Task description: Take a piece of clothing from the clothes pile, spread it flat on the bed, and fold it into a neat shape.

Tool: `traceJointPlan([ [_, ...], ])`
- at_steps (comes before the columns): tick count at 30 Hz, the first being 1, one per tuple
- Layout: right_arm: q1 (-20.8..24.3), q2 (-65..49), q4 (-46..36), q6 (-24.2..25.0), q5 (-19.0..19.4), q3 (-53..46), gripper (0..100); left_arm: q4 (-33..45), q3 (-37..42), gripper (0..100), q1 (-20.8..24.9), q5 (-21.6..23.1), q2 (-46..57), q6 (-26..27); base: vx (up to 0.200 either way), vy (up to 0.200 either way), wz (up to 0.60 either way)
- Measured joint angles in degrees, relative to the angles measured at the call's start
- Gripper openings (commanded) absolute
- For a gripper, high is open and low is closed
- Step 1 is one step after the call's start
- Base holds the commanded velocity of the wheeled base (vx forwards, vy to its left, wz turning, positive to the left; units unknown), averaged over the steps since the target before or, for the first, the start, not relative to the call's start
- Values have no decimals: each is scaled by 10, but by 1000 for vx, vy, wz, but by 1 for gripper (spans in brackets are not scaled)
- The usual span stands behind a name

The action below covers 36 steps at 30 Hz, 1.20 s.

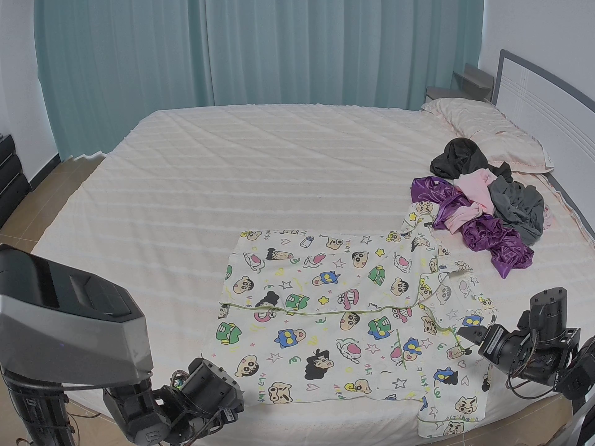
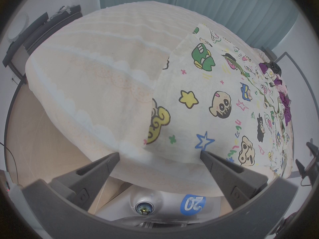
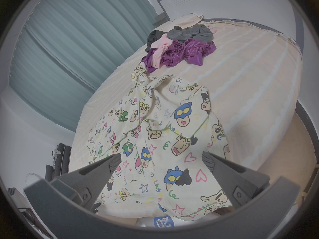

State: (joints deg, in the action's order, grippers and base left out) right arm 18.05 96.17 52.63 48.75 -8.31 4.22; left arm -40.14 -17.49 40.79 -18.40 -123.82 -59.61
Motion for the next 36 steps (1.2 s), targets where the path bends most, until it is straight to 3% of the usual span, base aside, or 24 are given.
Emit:
traceJointPlan([
  [13,-5,26,1,-4,1,3,100,5,-6,100,-37,22,22,12,0,0,0],
  [25,-5,28,2,-4,2,2,100,4,0,100,-47,44,123,26,0,0,0],
  [36,-6,34,1,-4,9,1,100,-17,-14,100,-57,45,52,36,0,0,0],
])
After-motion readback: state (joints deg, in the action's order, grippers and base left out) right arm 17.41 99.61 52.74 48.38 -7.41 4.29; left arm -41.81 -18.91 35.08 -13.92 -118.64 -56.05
